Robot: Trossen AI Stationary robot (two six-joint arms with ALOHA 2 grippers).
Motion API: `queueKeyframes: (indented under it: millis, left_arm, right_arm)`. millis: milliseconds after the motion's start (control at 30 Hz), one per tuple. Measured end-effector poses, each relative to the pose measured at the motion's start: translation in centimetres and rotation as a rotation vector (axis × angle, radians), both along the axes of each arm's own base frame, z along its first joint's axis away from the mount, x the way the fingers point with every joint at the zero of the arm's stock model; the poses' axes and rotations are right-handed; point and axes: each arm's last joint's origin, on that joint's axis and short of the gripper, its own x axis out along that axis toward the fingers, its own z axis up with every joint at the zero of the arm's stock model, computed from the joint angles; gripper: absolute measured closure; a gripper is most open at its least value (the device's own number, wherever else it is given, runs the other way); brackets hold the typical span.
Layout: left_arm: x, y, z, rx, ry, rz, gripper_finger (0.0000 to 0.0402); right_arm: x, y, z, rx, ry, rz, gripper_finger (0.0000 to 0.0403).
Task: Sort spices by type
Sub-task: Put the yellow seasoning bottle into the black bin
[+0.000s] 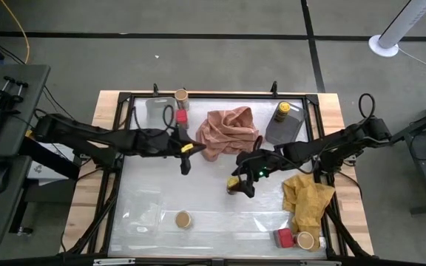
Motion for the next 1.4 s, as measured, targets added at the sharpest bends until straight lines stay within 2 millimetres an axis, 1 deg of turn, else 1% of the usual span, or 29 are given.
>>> queueKeyframes:
  millis: [67,133,233,300,333,367,467,567,700,733,933,1033,1133,1233,1400]
  left_arm:
    - [-0.4,-0.1,0.5,-0.006,-0.020,0.009,0.0401]
    - [-0.7,-0.4,0.7,-0.020,-0.033,0.006,0.0401]
    - [-0.9,-1.2,1.0,-0.024,-0.042,-0.026,0.0401]
    - [-1.0,-2.0,1.0,-0.032,-0.044,-0.051,0.0402]
    - [-1.1,-2.4,0.9,-0.042,-0.044,-0.063,0.0401]
    - [-1.1,-2.7,0.9,-0.051,-0.044,-0.074,0.0401]
    - [-1.4,-3.8,-0.1,-0.093,-0.078,-0.091,0.0402]
    - [-1.8,-4.6,-1.5,-0.147,-0.159,-0.094,0.0402]
    - [-2.6,-4.9,-3.2,-0.230,-0.269,-0.062,0.0402]
    - [-2.7,-4.9,-3.3,-0.241,-0.294,-0.055,0.0402]
    - [-2.8,-4.0,-2.4,-0.265,-0.391,-0.029,0.0402]
    - [-2.9,-3.1,-2.0,-0.285,-0.417,0.001,0.0402]
    - [-2.8,-2.4,-1.8,-0.318,-0.426,-0.013,0.0402]
    - [-2.9,-2.1,-1.5,-0.327,-0.435,-0.049,0.0402]
    - [-3.3,-2.0,-1.1,-0.331,-0.454,-0.057,0.0401]
  right_arm:
    - [-0.1,0.0,0.1,-0.008,-0.004,-0.009,0.0087]
    - [-0.4,0.1,0.2,-0.029,0.007,0.003,0.0135]
    - [-1.2,0.3,0.5,-0.066,0.027,-0.008,0.0243]
    - [-1.9,0.7,0.8,-0.090,0.040,-0.006,0.0335]
    - [-2.3,0.9,1.1,-0.106,0.040,0.004,0.0368]
    - [-2.7,1.3,1.3,-0.121,0.038,0.002,0.0383]
    - [-3.8,2.3,1.7,-0.136,0.046,-0.063,0.0383]
    - [-4.6,3.5,1.8,-0.156,0.039,-0.112,0.0399]
    - [-5.4,5.0,2.0,-0.161,0.003,-0.196,0.0400]
    - [-5.5,5.3,2.0,-0.163,-0.008,-0.210,0.0401]
    - [-6.1,6.4,2.2,-0.148,-0.067,-0.316,0.0402]
    - [-6.4,6.8,2.2,-0.149,-0.071,-0.311,0.0402]
    - [-6.5,7.0,2.2,-0.132,-0.066,-0.318,0.0402]
    - [-6.5,7.0,2.2,-0.133,-0.066,-0.321,0.0402]
    - [-6.5,6.9,2.1,-0.139,-0.064,-0.320,0.0402]
